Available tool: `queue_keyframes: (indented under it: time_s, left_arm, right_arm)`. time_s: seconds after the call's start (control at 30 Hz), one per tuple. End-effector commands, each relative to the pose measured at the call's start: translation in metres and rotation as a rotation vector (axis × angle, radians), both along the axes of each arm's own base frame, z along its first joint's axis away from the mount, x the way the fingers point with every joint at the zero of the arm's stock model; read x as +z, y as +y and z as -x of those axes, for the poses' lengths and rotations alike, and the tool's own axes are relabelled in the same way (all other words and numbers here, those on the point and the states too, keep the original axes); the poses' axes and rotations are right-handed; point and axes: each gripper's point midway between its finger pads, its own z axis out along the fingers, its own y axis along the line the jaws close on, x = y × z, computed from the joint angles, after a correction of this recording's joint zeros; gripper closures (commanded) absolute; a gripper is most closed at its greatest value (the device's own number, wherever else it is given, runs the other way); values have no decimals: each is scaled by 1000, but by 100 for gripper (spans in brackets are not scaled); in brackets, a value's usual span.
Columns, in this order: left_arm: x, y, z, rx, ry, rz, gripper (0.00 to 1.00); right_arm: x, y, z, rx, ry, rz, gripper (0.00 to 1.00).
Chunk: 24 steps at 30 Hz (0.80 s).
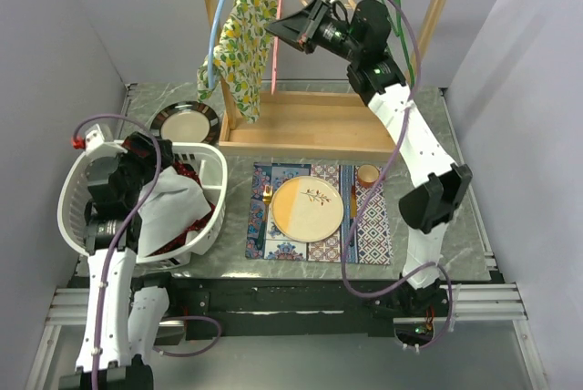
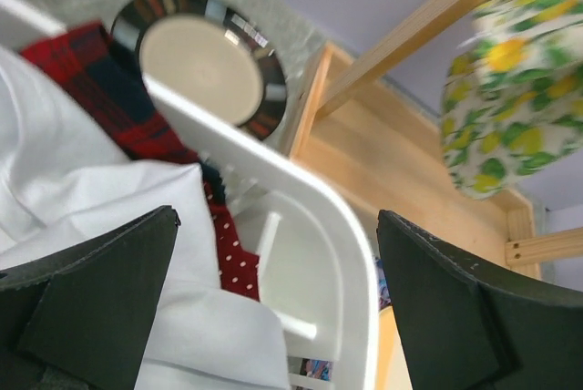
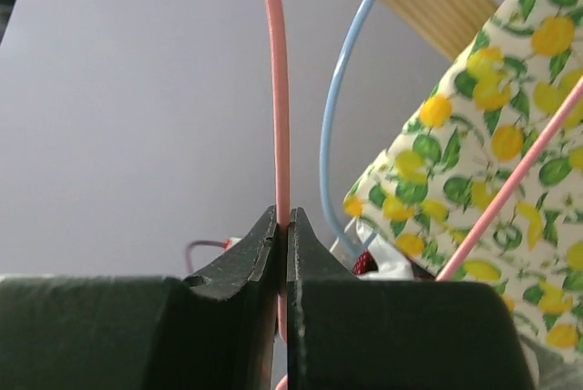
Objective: Remove the skirt from the hanger
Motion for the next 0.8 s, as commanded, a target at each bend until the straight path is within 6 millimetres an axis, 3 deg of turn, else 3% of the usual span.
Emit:
queue_keyframes:
  time_s: [0.0, 0.13, 0.27, 0.33, 0.47, 0.5, 0.57, 0.6, 0.63, 0.67, 0.73, 0.77]
  left_arm:
    - [-18, -2, -7, 2, 42, 50, 3]
    - [-23, 8, -4, 65, 78, 57, 3]
    - [-7, 10, 2, 66, 30, 21, 3]
    - [8, 7, 3, 47, -8, 2, 3]
    - [48, -5, 6, -40, -94, -48, 3]
    - [70, -8, 6, -55, -138, -60, 3]
    - [87, -13, 3, -99, -164, -86, 2]
    - [111, -16, 3, -115, -218, -111, 2]
    - [121, -20, 2, -140, -237, -127, 1]
    - [127, -23, -3, -173, -243, -151, 1]
    - [160, -28, -5, -206, -308, -183, 1]
    - [165, -33, -12, -243, -312, -196, 2]
  right_arm:
    - [14, -8, -21, -37, 4, -64, 100]
    - [1, -17, -43, -80, 36, -80, 100]
    - [-20, -21, -55, -99, 82, -69, 100]
    - [-20, -26, -55, -117, 78, -66, 100]
    - [-33, -39, -60, -150, 120, -47, 99]
    - [-28, -46, -57, -157, 111, -51, 98]
    - [-35, -51, -57, -169, 127, -46, 95]
    - [-29, -57, -53, -176, 111, -52, 93]
    - [-29, -60, -53, -180, 109, -49, 92]
    - [-32, -61, -52, -183, 113, -43, 89]
    - [-27, -66, -46, -181, 97, -33, 73]
    - [-29, -67, -44, -177, 101, -29, 68]
